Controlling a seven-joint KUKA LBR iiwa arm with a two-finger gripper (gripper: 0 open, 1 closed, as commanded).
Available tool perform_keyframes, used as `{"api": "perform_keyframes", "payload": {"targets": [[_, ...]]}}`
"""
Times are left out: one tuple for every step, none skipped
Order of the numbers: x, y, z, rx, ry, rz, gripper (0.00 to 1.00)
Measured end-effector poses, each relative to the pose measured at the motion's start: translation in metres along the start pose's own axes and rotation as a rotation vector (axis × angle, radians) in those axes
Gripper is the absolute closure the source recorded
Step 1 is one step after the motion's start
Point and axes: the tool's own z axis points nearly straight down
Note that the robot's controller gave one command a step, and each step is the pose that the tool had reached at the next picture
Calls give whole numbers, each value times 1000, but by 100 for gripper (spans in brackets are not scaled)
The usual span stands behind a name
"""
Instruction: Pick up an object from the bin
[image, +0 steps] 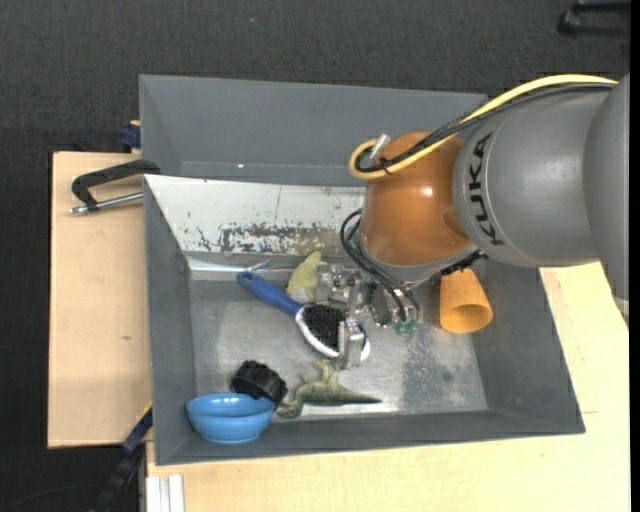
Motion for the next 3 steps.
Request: {"api": "perform_keyframes", "payload": {"targets": [[-1,-17,59,3,-5,98,0],[-5,-17,55,2,-20,99,100],[8,-5,-83,0,-18,27,100]]}}
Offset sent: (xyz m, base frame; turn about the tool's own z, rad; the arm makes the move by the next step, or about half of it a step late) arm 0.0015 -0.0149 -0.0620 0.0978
